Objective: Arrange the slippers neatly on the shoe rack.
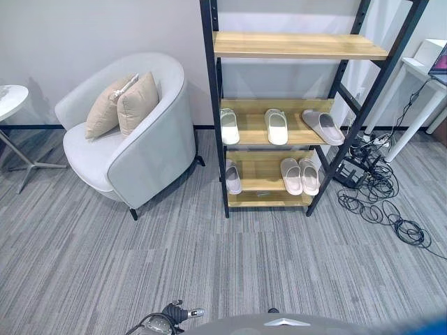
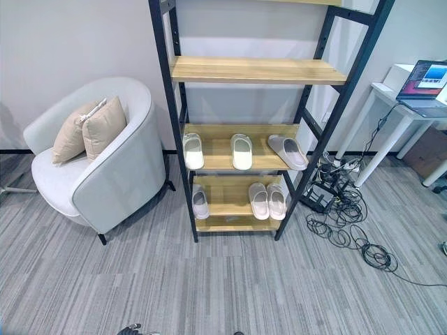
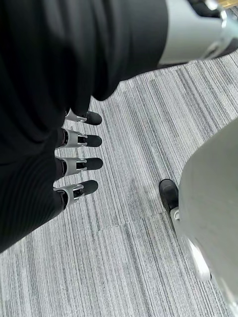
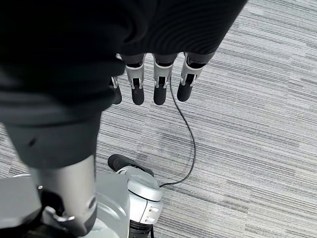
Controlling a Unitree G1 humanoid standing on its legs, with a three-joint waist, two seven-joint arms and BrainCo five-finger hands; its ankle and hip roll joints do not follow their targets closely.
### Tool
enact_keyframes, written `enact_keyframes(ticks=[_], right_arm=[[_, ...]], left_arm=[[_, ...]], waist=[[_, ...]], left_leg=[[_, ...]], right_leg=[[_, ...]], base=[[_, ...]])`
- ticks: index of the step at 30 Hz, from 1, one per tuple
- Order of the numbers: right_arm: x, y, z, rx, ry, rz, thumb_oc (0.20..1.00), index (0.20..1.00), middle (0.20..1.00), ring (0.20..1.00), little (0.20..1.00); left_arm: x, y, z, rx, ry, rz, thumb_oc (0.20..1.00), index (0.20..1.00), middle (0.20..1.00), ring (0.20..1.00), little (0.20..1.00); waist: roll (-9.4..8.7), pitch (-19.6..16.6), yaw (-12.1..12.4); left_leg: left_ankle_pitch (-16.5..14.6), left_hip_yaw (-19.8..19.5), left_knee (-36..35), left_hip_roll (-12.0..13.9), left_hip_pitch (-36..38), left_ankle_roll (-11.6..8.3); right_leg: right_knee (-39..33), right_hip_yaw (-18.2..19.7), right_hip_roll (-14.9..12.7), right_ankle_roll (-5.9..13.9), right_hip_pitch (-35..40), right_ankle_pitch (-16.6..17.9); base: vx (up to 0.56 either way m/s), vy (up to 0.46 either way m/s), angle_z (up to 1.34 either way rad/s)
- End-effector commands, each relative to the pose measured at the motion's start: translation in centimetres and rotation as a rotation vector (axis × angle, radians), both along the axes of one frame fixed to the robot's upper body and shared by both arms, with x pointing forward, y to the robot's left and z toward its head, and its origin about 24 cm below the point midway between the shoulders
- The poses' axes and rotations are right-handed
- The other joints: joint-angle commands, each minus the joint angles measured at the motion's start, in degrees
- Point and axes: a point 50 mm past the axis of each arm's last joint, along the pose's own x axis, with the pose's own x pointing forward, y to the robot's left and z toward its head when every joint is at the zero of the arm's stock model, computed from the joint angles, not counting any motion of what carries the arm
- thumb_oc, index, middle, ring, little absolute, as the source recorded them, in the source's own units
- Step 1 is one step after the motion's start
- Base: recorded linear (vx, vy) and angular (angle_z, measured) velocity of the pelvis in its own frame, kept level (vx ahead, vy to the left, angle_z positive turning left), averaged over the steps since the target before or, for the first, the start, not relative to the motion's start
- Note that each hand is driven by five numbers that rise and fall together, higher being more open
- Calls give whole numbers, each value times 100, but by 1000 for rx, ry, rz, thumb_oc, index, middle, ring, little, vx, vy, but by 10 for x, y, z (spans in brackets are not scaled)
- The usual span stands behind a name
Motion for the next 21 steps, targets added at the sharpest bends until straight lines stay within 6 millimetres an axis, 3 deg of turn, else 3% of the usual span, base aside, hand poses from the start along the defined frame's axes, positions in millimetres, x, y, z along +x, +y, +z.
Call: enact_keyframes(ticks=[1, 9, 21], right_arm=[[32, 13, 0, 39, -77, 82, 1000, 1000, 1000, 1000, 1000], [27, 12, 0, 33, -74, 58, 1000, 1000, 1000, 1000, 1000], [30, 4, 2, 14, -90, 38, 1000, 1000, 1000, 1000, 1000]], left_arm=[[27, -26, 2, -43, -58, -75, 1000, 1000, 1000, 1000, 1000], [17, -29, -1, -60, -34, -53, 1000, 1000, 1000, 1000, 1000], [22, -29, 0, -52, -47, -73, 1000, 1000, 1000, 1000, 1000]], waist=[[-32, 209, -16], [-3, 234, 5], [1, 294, -71]], left_leg=[[-26, -234, 31, -139, -276, -150], [-29, -266, 31, -122, -254, -175], [-42, -304, 31, -46, -153, -195]], right_leg=[[57, 21, 2, 429, 475, -736], [57, -47, 14, 427, 538, -794], [57, 11, 144, 306, 620, -887]], base=[[0, 0, 0], [17, -26, 8], [40, -89, -1]])
